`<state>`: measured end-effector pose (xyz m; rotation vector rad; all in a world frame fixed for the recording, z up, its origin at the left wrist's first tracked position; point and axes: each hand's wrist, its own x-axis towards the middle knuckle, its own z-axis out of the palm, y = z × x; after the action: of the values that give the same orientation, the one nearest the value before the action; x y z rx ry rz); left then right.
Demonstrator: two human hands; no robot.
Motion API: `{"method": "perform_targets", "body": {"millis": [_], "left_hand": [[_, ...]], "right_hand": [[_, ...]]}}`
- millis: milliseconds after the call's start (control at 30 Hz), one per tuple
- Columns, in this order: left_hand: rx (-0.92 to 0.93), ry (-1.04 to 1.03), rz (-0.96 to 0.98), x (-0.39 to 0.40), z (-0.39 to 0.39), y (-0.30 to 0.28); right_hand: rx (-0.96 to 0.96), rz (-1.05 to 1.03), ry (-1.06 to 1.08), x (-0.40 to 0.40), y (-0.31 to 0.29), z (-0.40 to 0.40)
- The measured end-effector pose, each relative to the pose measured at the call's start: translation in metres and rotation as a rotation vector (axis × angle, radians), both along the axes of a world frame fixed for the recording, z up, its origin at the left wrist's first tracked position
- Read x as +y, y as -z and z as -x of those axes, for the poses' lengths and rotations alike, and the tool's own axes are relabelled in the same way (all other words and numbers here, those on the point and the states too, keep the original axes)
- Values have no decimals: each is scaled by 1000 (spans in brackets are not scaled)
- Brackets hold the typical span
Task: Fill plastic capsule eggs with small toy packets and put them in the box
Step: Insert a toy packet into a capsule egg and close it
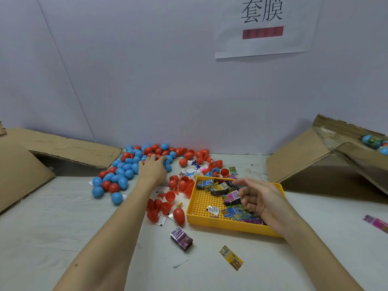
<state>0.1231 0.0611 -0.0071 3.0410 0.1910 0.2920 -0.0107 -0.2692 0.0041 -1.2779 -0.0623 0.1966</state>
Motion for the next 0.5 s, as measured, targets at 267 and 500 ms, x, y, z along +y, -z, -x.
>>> {"method": "perform_targets", "body": {"millis": [267,500], "left_hand": [[69,180,126,-6,3,-4],[-248,263,192,2,27,3]], "right_hand": [[-7,24,3,1,-2,2],[-8,23,5,1,-4,4]]}}
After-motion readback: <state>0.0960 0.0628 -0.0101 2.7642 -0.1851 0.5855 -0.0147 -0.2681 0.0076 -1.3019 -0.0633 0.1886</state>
